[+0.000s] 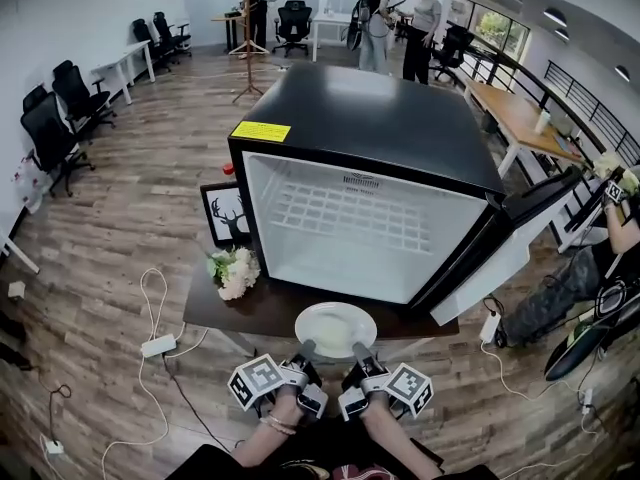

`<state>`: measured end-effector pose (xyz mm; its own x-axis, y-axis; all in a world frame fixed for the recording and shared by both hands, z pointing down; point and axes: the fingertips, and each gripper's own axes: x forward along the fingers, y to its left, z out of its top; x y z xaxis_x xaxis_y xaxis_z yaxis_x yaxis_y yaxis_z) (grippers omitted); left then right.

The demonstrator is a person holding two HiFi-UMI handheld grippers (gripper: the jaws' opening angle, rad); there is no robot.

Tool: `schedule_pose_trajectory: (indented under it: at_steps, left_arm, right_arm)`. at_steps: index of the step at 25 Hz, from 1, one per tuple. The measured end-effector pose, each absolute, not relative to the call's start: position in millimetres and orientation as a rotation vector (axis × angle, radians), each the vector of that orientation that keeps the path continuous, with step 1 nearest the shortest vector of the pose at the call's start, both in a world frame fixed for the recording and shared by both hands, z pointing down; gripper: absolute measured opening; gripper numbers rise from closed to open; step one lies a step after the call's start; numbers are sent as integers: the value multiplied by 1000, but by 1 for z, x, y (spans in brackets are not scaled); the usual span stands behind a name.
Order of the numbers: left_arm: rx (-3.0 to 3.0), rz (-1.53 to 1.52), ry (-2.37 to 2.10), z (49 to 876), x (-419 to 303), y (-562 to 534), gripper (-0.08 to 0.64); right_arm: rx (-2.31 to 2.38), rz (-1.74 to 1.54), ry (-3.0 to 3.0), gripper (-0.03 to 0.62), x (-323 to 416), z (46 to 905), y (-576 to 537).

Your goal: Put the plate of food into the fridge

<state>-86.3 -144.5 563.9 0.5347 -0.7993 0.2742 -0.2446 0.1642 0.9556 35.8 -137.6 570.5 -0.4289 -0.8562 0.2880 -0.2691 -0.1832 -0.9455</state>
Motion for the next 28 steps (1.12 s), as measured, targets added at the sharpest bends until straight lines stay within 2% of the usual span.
schedule_pose_trajectory:
  at_steps: [28]
  left_arm:
    - [1360, -470, -984, 575, -79, -263, 18]
  right_arm:
    - [-1359, -1712, 1586, 35, 43, 578, -252]
